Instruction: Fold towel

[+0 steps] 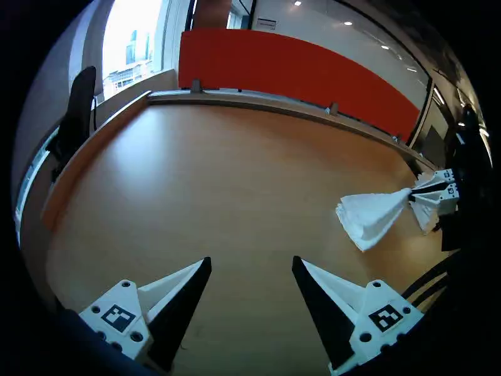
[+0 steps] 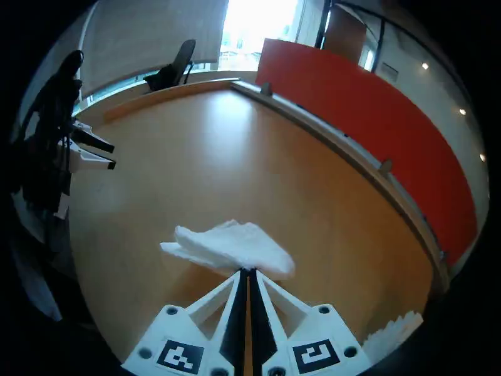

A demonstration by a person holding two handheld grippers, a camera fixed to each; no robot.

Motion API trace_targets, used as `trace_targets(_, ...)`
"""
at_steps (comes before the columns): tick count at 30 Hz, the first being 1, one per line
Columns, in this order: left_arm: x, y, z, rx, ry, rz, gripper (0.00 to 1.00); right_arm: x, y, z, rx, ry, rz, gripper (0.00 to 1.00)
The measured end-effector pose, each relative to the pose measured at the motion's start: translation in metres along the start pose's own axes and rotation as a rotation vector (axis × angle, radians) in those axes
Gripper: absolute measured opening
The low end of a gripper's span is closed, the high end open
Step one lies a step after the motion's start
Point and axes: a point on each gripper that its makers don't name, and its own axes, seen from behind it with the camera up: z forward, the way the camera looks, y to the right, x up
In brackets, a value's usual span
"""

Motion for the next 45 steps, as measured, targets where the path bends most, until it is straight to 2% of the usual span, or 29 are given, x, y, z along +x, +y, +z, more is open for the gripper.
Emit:
trace_targets(6,0.009,0.006,-0.005,-0.012,0.024,0.005,0.96,0.031,0.019,-0.021,-0.032,0.045,-0.033,0.05)
trace_targets(12,0.016,0.009,-0.009,-0.021,0.039,0.013,0.96,0.042,0.038,-0.041,-0.064,0.062,-0.032,0.05)
trace_targets(26,0.021,0.016,-0.012,-0.028,0.045,0.015,0.96,0.030,0.091,-0.075,-0.131,0.051,-0.011,0.05)
trace_targets(36,0.019,0.019,-0.013,-0.021,0.040,0.013,0.96,0.019,0.142,-0.101,-0.189,0.035,-0.013,0.05)
trace_targets(45,0.024,0.023,-0.014,-0.014,0.044,0.017,0.96,0.010,0.190,-0.124,-0.234,0.036,0.026,0.05)
